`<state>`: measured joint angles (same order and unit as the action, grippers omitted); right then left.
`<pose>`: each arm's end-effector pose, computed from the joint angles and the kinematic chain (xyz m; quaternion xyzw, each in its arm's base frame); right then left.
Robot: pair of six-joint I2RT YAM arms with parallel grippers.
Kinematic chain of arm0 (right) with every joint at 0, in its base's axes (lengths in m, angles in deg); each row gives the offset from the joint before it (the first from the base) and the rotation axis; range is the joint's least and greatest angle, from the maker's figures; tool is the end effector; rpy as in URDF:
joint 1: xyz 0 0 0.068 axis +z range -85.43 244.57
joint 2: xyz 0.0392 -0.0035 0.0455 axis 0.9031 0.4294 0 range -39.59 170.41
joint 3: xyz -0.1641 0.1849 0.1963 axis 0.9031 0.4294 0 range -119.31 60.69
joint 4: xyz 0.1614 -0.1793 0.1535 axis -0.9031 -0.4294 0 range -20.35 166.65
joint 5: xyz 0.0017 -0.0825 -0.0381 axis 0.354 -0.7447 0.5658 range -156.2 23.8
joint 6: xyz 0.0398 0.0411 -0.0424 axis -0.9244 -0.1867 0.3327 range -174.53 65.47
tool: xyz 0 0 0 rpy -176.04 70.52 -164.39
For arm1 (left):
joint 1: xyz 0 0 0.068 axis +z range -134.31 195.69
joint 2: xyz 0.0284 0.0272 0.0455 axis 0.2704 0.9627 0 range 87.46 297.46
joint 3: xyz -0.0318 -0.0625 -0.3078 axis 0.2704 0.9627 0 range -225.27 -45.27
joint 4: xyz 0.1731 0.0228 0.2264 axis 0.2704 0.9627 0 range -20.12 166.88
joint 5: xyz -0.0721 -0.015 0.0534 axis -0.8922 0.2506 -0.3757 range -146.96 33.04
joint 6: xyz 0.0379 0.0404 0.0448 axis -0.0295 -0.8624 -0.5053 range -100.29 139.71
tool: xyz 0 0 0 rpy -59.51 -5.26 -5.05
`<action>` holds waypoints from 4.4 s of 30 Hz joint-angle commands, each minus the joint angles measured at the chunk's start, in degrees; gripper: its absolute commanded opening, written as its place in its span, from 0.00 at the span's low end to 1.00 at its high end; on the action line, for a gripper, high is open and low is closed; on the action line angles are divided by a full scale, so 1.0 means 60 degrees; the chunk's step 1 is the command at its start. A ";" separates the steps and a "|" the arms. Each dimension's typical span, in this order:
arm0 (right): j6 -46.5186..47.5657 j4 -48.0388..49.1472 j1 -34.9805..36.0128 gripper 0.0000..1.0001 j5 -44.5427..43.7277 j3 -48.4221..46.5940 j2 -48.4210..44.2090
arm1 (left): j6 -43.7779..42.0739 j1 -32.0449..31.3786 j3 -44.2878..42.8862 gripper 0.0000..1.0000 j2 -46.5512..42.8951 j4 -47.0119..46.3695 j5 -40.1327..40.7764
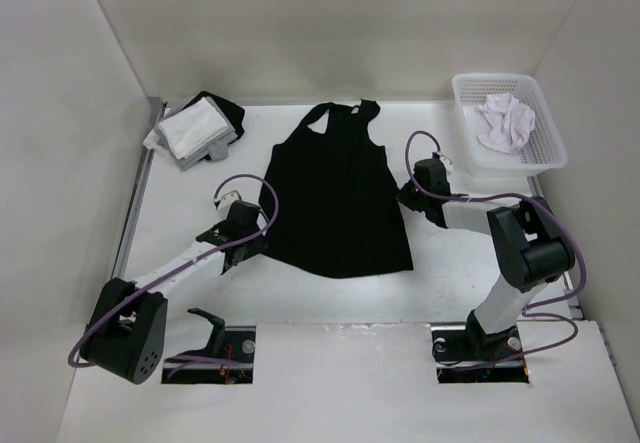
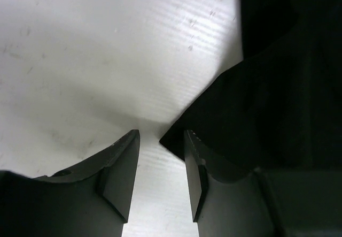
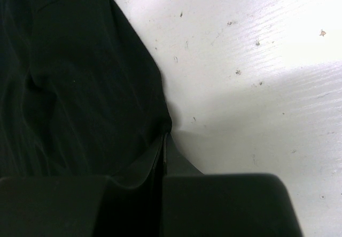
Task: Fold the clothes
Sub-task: Flatten the tank top out
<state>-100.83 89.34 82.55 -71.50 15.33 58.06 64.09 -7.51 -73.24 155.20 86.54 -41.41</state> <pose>0.3594 0.1109 0.1568 0.2402 0.8716 0.1908 0.3824 0.2103 -0.0731 0.1627 -0.2128 0.9253 -0.0514 0.3098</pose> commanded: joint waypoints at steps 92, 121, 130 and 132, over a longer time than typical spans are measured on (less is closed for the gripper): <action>-0.3196 -0.4063 0.4687 0.19 -0.1402 0.4470 -0.6490 | 0.1041 0.1164 0.1878 0.02 -0.6179 -0.0112 -0.1303; 0.7586 -0.6216 1.2553 0.00 -1.1848 -1.0940 -0.6841 | -0.0145 0.1925 -0.9689 0.00 -0.5566 0.0255 0.0016; 1.2437 0.0465 1.0770 0.00 -1.0750 -0.8043 -0.6446 | -0.0204 0.2072 -0.9450 0.00 -0.3353 -0.0081 -0.0205; 1.1298 -0.0483 0.9775 0.00 -1.0135 -0.7442 -0.6125 | -0.0015 0.2189 -0.8279 0.00 -0.3206 -0.0461 -0.0014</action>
<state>-34.67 83.26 146.42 -135.74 -32.85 18.83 64.07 5.19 -130.48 130.72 83.14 -42.59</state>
